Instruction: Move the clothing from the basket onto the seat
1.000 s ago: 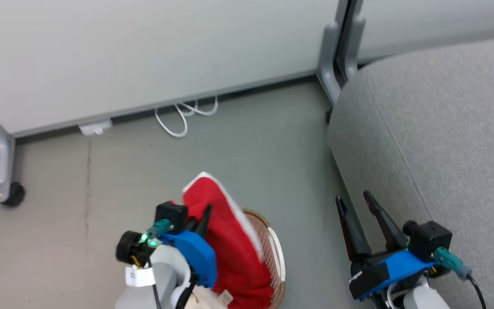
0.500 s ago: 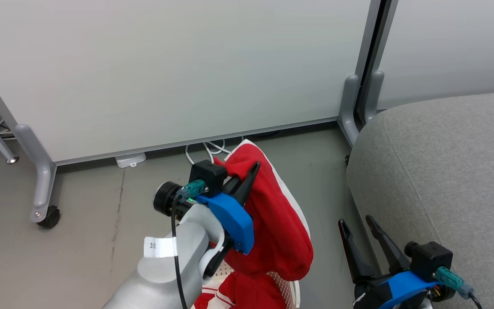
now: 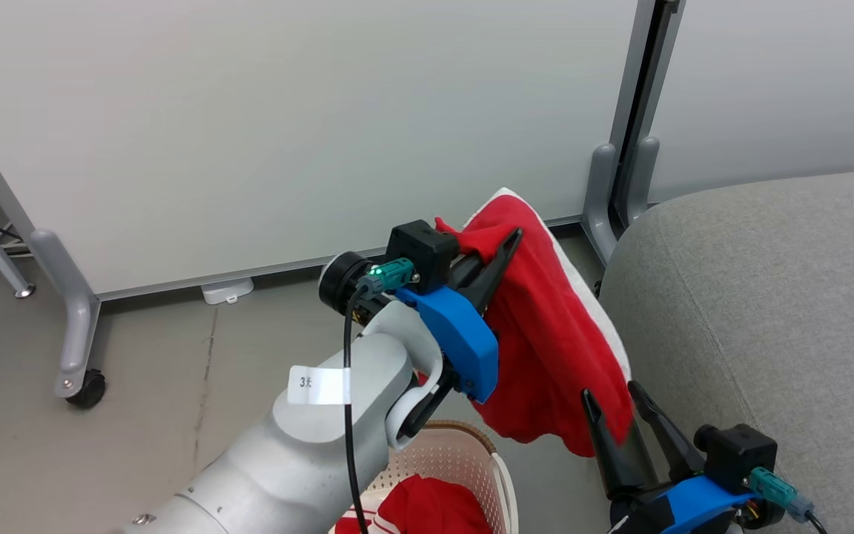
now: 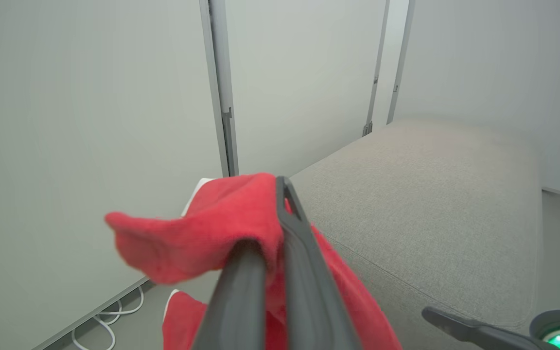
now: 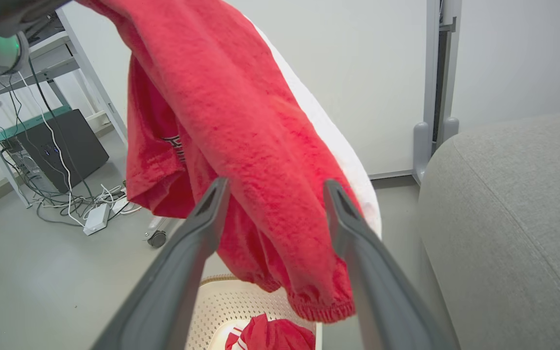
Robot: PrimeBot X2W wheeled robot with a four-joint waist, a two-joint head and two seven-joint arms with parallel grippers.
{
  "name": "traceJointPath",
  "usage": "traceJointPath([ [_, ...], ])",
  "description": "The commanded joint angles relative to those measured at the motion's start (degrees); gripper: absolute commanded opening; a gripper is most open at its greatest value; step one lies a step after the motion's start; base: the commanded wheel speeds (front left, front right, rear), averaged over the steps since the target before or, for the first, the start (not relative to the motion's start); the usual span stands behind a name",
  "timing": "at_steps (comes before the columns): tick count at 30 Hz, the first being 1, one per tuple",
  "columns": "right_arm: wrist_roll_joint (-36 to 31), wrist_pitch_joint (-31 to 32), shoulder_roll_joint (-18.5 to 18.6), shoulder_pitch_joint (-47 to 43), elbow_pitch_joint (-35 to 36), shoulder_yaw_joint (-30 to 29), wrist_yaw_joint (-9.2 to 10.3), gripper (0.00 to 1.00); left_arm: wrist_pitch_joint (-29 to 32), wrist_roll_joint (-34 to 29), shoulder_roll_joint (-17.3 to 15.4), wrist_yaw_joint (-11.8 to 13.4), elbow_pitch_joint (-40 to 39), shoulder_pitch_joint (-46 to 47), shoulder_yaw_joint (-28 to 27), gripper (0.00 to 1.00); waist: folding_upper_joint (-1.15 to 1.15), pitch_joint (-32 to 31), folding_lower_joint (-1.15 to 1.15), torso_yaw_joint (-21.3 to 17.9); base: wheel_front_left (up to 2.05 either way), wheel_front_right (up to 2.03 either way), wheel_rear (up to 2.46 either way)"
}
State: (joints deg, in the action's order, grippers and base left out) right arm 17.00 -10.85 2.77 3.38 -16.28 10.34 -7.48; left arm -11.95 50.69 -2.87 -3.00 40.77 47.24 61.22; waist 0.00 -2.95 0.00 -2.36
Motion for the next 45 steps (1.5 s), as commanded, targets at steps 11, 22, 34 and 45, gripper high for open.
traceJointPath([
  [11, -0.6, 0.7, 0.2, -1.3, 1.0, 0.3, -0.03, 1.00, -1.9, 6.5, 0.0, 2.4, -1.6, 4.0, 6.4, 0.00, 0.00, -0.2, 0.00, -0.1, 0.00, 0.00, 0.00],
  [22, -2.1, 2.9, 0.2, 4.2, -0.8, 4.0, -0.03, 1.00, -2.9, 9.7, 0.0, 3.0, -1.4, 5.2, 10.0, 0.00, 0.00, 0.3, 0.00, -0.3, 0.00, 0.00, 0.00],
  [34, -3.1, 3.7, 0.2, 13.3, -9.4, 5.6, -0.03, 1.00, -3.0, 10.4, 0.0, 2.3, -2.5, 5.1, 11.8, 0.00, 0.00, 0.9, 0.00, 0.1, 0.00, 0.00, 0.00],
  [45, -1.1, 1.4, 0.2, 19.7, -17.0, 7.5, -0.03, 1.00, -2.2, 9.7, 0.0, 2.0, -3.6, 4.4, 12.3, 0.00, 0.00, 1.0, 0.00, 0.5, 0.00, 0.00, 0.00],
])
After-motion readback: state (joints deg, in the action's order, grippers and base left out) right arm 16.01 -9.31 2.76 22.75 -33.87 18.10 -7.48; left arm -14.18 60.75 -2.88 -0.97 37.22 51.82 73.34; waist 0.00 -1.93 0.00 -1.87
